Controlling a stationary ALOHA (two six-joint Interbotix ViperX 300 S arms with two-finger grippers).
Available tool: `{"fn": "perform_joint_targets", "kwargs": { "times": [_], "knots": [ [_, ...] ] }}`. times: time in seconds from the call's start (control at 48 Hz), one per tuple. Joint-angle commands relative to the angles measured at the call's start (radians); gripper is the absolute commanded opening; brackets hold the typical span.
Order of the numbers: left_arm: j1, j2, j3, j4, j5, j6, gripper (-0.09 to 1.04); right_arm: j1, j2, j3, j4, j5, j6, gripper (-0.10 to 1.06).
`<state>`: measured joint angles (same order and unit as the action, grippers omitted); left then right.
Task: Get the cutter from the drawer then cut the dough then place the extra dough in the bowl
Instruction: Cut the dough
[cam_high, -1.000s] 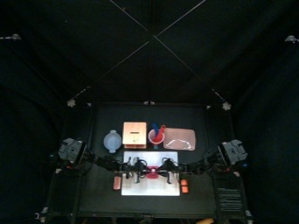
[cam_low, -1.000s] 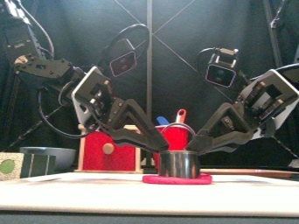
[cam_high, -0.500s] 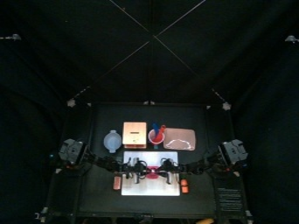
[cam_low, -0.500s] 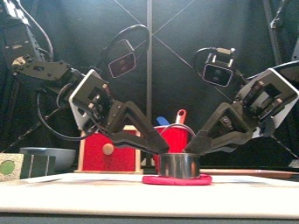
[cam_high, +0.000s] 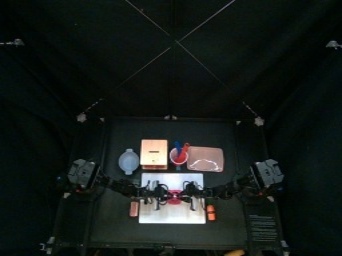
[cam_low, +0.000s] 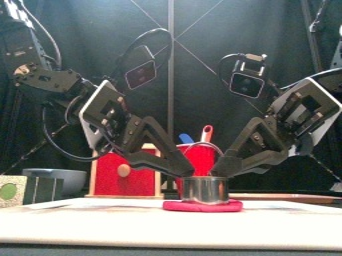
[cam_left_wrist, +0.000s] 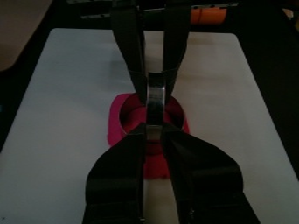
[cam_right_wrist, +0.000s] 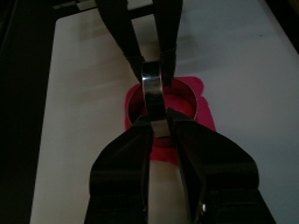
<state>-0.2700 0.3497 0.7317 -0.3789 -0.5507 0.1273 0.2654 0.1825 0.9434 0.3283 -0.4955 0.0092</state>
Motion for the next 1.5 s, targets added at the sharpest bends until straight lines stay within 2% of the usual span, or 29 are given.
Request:
{"fn": "perform_joint_targets", "kwargs": {
  "times": [0.021,0.792,1.083,1.271,1.5],
  "knots": [
    [-0.008,0.023,-0.002,0.000,0.051,-0.006,0.54,-0.005,0.037,0.003,-0.003,0.052,0.006,0.56],
    [0.003,0.034,0.003,-0.025,0.094,-0.011,0.54,-0.018,0.055,0.003,-0.005,0.055,0.008,0.56],
    [0.017,0.040,0.002,-0.060,0.149,-0.008,0.54,-0.037,0.055,0.002,-0.006,0.055,0.006,0.56],
    [0.018,0.043,0.003,-0.060,0.166,-0.006,0.54,-0.041,0.057,-0.002,-0.032,0.061,0.008,0.56],
    [0.018,0.048,0.002,-0.058,0.179,-0.005,0.54,-0.043,0.066,-0.005,-0.032,0.091,0.008,0.56]
  ]
}}
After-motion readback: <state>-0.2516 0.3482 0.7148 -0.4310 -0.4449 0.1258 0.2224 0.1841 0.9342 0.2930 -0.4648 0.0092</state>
